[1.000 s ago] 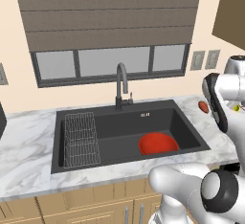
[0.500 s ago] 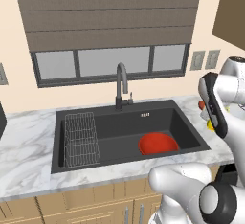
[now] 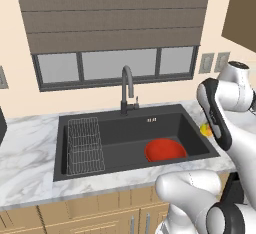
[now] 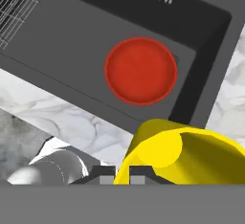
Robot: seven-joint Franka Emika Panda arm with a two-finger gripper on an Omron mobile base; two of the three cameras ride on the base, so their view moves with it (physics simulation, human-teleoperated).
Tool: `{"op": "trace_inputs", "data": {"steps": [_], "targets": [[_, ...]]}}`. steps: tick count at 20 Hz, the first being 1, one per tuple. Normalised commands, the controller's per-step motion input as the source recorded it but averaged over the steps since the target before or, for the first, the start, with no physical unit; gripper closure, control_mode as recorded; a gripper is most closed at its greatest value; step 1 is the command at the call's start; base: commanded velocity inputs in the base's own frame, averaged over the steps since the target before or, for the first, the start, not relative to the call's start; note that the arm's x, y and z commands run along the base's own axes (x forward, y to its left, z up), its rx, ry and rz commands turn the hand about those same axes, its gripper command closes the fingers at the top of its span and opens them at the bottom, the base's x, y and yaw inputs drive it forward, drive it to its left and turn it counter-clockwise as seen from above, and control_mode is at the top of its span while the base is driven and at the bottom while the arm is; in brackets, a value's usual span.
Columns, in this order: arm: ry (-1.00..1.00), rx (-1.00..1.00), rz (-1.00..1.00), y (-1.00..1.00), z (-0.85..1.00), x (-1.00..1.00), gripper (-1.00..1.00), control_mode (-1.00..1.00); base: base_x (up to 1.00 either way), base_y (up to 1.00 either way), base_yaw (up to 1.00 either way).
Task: Remove the sweet potato and lemon wedge from the sink. Then move the bowl and cup from the counter to the sink for washing.
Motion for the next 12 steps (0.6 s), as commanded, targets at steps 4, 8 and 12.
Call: {"op": "trace_inputs", "data": {"steps": [4,8,12], "targets": [[-0.03,0.05,0.00,0.43,-0.03,0.26,1.00,-1.00,0.00,0.00,0.00],[-0.01,0.12,0.00,0.32,-0.03,0.36,1.00,-1.00,0.00,0.00,0.00],[0.00,0.12,0.00,0.29,-0.08,0.33,1.00,-1.00,0.00,0.00,0.00]]}}
